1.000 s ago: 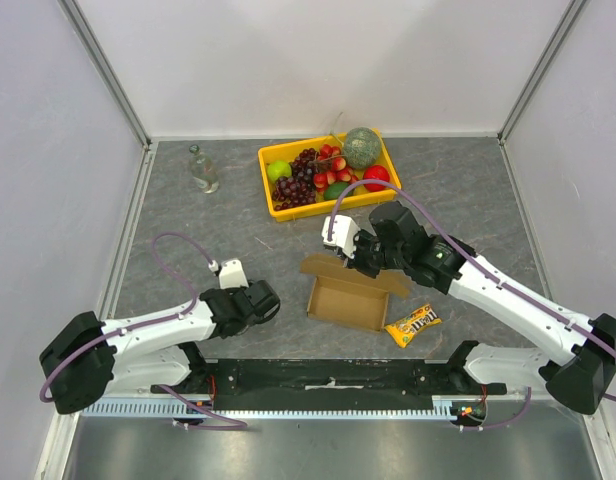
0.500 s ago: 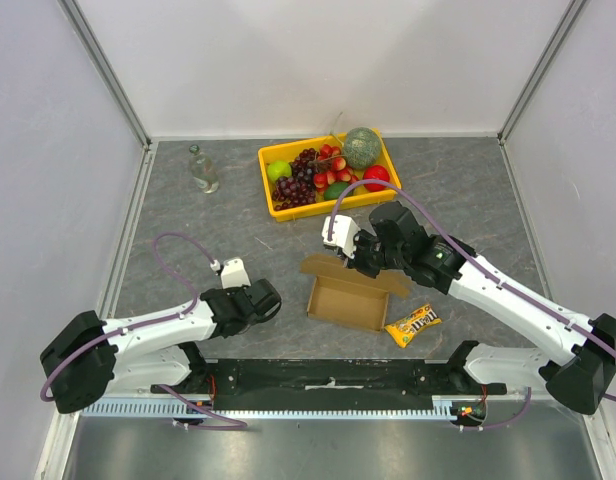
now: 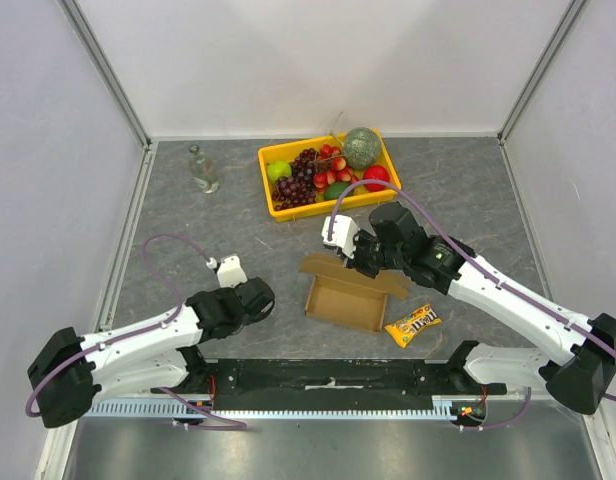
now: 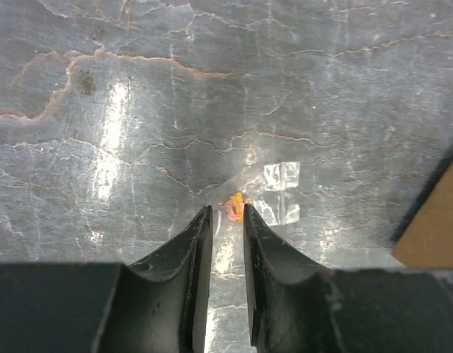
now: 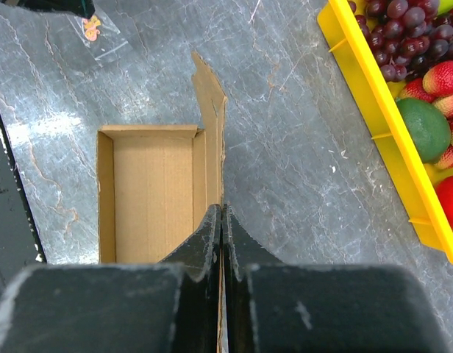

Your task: Fold the paper box

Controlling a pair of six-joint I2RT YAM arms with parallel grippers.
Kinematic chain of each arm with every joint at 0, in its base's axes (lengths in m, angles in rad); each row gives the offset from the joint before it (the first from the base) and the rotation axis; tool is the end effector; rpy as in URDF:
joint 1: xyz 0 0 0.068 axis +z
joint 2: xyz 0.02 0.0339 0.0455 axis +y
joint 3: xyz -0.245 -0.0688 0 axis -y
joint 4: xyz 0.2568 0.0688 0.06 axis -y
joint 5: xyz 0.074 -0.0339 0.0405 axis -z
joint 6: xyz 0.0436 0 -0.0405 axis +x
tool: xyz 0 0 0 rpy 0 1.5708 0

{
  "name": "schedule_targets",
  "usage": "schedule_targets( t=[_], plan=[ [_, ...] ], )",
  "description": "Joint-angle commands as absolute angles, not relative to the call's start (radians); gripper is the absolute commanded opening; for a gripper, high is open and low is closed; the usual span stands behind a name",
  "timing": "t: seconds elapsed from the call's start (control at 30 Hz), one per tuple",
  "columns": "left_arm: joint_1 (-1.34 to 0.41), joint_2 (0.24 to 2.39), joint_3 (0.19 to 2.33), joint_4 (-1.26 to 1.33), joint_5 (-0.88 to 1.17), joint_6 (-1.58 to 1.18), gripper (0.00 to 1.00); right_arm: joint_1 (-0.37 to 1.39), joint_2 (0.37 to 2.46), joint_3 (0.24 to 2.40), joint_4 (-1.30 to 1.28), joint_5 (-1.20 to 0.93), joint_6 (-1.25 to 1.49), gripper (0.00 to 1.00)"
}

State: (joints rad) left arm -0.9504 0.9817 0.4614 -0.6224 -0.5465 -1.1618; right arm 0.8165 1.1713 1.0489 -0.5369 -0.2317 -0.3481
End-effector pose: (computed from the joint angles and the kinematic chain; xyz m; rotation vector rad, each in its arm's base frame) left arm 0.1247 -0.1355 0.1404 -0.4087 2.4312 -0.1261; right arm 0.1837 0.2101 0.2961 -1.3476 1.8127 0.5118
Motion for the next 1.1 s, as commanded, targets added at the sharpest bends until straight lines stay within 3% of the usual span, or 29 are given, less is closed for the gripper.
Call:
schedule_targets(
  t=[0.0,0.2,0.4,0.53,1.07],
  plan=[
    [-0.951,0.919,0.509,-0.643,-0.552,-1.098,0.29,0.819,1.166,1.039,-0.505,-0.241,-0.336,0.04],
    [-0.950,0.841,0.522,-0.661,-0.546,-1.058,0.26,0.819,1.169,1.037,-0.500,-0.242,-0.334,0.04],
    [-0.950,0.925,0.515,-0.699,-0.561,-1.112,0.40,0.819,1.169,1.034,-0.499,-0.245,-0.330,0.03],
    [-0.948,0.960,0.502,-0.690,-0.575,-1.147,0.43,0.821,1.169,1.037,-0.499,-0.252,-0.328,0.03],
    [-0.923,1.025,0.428,-0.542,-0.511,-1.117,0.34,0.819,1.173,1.032,-0.495,-0.253,-0.328,0.02]
  ],
)
